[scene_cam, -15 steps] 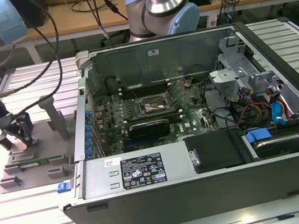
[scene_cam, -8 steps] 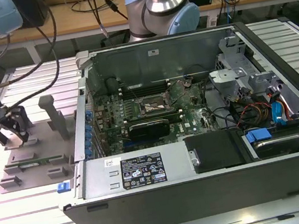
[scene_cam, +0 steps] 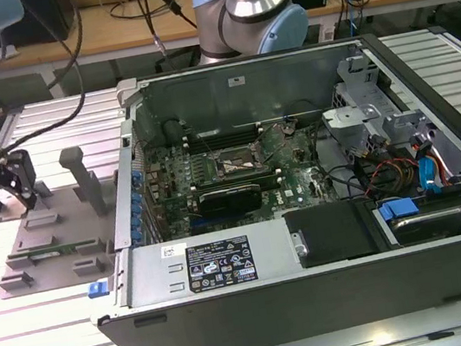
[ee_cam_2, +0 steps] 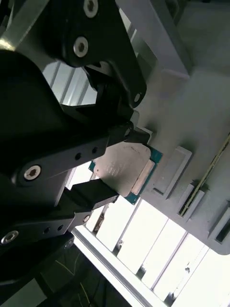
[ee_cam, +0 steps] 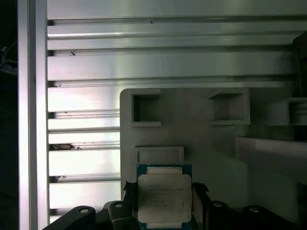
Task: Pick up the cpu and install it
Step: 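Pick up the cpu and move it towards the insertion slot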
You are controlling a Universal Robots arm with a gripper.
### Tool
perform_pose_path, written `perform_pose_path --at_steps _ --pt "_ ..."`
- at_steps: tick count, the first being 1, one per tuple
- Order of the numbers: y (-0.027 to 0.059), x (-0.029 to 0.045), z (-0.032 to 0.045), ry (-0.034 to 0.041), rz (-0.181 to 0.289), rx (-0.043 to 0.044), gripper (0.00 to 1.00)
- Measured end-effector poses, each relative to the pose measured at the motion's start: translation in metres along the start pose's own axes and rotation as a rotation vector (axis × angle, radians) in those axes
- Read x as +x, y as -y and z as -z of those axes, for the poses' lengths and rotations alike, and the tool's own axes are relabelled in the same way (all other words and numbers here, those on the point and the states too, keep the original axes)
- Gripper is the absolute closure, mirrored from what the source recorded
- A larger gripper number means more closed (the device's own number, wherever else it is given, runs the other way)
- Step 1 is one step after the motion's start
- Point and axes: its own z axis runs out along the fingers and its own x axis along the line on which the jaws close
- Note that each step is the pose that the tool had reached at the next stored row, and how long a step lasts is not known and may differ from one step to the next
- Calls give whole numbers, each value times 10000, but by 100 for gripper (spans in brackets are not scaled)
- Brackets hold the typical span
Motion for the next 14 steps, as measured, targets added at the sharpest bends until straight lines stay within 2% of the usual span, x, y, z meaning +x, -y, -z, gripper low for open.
perform_pose_path --at_steps 13,14 --pt "-23 -35 479 1 17 -3 45" --pt "-26 -41 554 -1 19 -2 45"
